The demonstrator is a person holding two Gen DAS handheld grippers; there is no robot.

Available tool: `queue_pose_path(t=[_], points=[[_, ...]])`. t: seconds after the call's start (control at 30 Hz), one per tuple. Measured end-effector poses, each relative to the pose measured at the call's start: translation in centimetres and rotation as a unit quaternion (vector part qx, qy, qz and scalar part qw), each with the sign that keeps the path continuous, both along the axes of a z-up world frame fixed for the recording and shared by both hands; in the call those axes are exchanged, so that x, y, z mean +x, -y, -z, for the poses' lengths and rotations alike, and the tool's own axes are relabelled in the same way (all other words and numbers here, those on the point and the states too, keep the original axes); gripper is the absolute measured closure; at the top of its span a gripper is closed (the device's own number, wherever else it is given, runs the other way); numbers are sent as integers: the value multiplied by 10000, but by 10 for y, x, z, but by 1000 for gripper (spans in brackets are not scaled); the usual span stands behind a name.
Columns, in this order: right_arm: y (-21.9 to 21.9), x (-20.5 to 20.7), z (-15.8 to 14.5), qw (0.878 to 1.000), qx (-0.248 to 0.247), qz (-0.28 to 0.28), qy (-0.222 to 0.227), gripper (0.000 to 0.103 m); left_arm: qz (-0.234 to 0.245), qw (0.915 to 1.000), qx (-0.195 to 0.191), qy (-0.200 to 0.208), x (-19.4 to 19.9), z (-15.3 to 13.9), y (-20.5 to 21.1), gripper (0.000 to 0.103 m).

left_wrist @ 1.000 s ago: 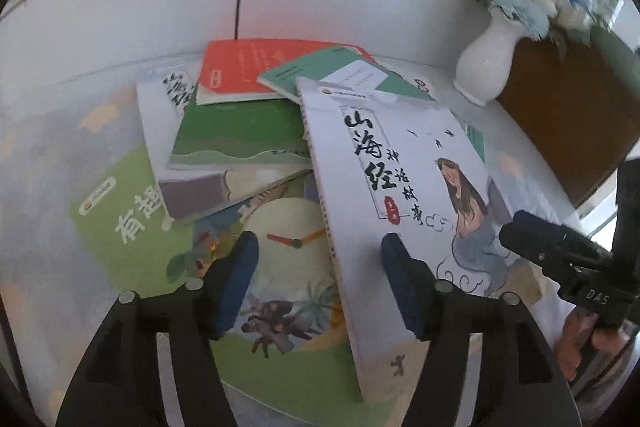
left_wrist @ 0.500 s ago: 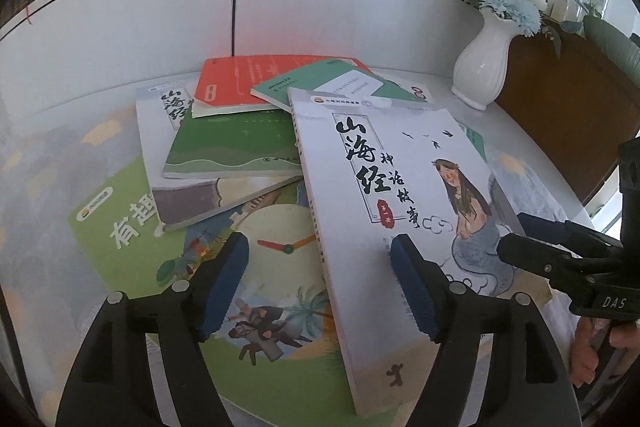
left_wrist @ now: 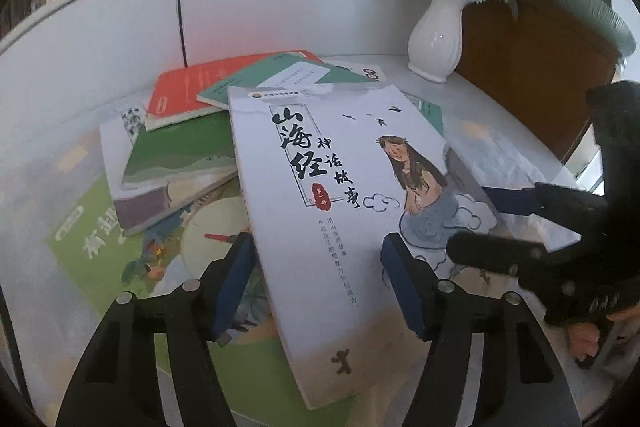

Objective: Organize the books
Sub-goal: 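Close both grippers on the edge of the mermaid-cover book, then lift the mermaid-cover book and carry it toward the stacked books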

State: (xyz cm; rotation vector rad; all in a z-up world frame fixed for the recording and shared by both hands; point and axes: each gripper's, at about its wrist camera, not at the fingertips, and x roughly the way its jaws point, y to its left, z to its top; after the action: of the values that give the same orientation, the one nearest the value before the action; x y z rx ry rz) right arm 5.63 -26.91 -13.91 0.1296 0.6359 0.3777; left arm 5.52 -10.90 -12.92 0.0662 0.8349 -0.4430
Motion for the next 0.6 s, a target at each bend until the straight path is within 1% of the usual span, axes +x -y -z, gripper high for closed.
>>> queue_pose_path(t=[0.03, 0.07, 0.1, 0.2, 0.3, 0.37, 0.43, 0.47, 0.53, 0.6], points=[[3, 0, 0, 9999, 115, -23, -6, 26, 21, 9999, -109, -59, 0, -1, -3, 41], [7, 0, 0, 9996, 281, -53, -11, 26, 24, 9998, -141, -99, 0, -2, -4, 41], [8, 0, 0, 9994, 335, -78, -7, 26, 16, 9998, -128, -153, -1, -3, -4, 41], [1, -1, -2, 9996, 199, -195, 3, 26, -24, 9995, 2, -300, -13, -7, -7, 41], [-8, -6, -2, 9990, 254, -377, -52, 26, -118, 9994, -26, -336, -28, -9, -18, 41], [-20, -12, -1, 9981, 317, -521, -120, 26, -246, 9990, -33, -383, -41, -12, -29, 41], [-40, -22, -1, 9971, 167, -727, -144, 26, -399, 9980, -70, -475, -57, -16, -44, 41], [-52, -27, -1, 9965, 51, -824, -135, 26, -478, 9970, -96, -599, -67, -16, -52, 41], [-69, -39, 2, 9952, -26, -968, -171, 26, -627, 9951, -117, -753, -83, -11, -73, 41], [-89, -54, 9, 9925, 47, -1175, -326, 26, -706, 9942, -94, -811, -101, -6, -90, 41]])
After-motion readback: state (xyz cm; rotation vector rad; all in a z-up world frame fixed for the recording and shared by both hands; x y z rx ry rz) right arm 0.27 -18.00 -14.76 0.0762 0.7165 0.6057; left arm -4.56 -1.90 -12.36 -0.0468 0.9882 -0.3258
